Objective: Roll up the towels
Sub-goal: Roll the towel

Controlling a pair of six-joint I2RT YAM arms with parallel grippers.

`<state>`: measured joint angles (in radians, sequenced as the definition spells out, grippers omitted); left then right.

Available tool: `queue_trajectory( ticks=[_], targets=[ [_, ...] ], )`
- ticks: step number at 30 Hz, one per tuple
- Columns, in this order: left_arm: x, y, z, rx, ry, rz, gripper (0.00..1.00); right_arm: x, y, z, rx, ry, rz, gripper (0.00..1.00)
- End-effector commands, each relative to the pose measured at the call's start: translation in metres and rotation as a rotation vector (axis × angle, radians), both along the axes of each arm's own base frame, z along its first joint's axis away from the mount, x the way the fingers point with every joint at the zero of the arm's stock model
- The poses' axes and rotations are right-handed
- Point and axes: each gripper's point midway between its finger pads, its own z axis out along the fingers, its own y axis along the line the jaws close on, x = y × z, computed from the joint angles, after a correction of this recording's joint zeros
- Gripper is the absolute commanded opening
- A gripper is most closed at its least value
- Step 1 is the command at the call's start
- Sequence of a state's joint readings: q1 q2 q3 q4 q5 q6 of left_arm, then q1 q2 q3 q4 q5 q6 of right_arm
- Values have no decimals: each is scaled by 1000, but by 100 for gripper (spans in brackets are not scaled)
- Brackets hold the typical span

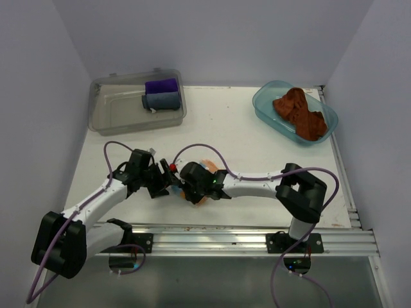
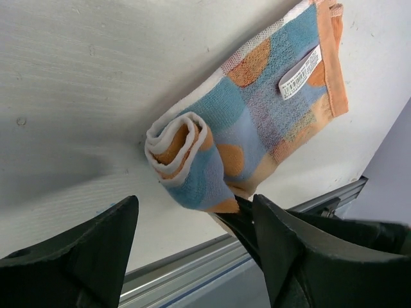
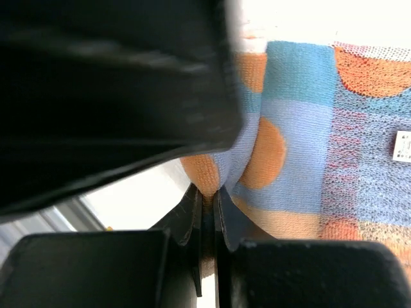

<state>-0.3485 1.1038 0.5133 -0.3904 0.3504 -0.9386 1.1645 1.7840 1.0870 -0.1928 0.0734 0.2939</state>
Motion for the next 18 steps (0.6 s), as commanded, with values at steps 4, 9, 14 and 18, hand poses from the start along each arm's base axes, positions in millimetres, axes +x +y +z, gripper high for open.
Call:
queue_trajectory(
  ticks=[4,9,14,18],
  targets=[
    [-3,2,0,1,-12,-11,76,-21,24,27,274,334,35,0],
    [-3,1,-3,-4,-15,-20,76,-21,24,31,392,509,11,0],
    [-3,-1,-7,-13,-20,-31,75,-16,22,30,463,603,-24,0],
    [-5,-1,-15,-12,-4,-27,71,-14,16,18,460,660,-64,0]
  ],
)
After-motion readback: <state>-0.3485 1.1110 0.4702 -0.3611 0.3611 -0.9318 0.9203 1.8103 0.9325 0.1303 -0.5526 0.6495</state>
